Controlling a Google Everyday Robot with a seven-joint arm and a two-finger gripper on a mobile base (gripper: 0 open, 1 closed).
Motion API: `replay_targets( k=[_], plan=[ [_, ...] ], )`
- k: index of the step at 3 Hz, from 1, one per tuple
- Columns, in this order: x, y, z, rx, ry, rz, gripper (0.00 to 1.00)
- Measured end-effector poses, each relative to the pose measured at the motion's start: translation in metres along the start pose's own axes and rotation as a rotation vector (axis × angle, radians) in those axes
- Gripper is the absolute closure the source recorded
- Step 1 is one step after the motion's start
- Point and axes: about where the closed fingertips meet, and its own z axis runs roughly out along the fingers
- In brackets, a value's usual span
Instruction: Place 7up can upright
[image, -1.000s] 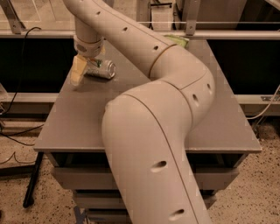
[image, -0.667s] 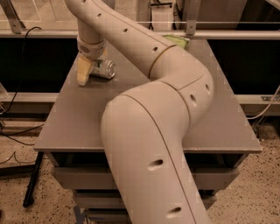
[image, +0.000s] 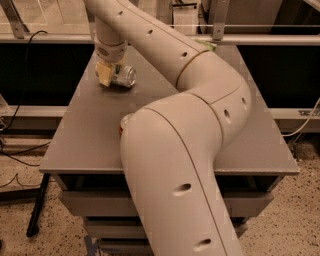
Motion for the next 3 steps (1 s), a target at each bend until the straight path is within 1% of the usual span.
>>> replay_targets(
  k=[1,2,3],
  plan=[
    [0.003,-0.007,-0.025,0.009,-0.074,0.020,0.86],
    [0.016,-0.011,-0.065,0.009,-0.193,0.050,1.00],
    [0.035,-0.010,-0.110,-0.002,-0.348,0.077,1.00]
  ],
)
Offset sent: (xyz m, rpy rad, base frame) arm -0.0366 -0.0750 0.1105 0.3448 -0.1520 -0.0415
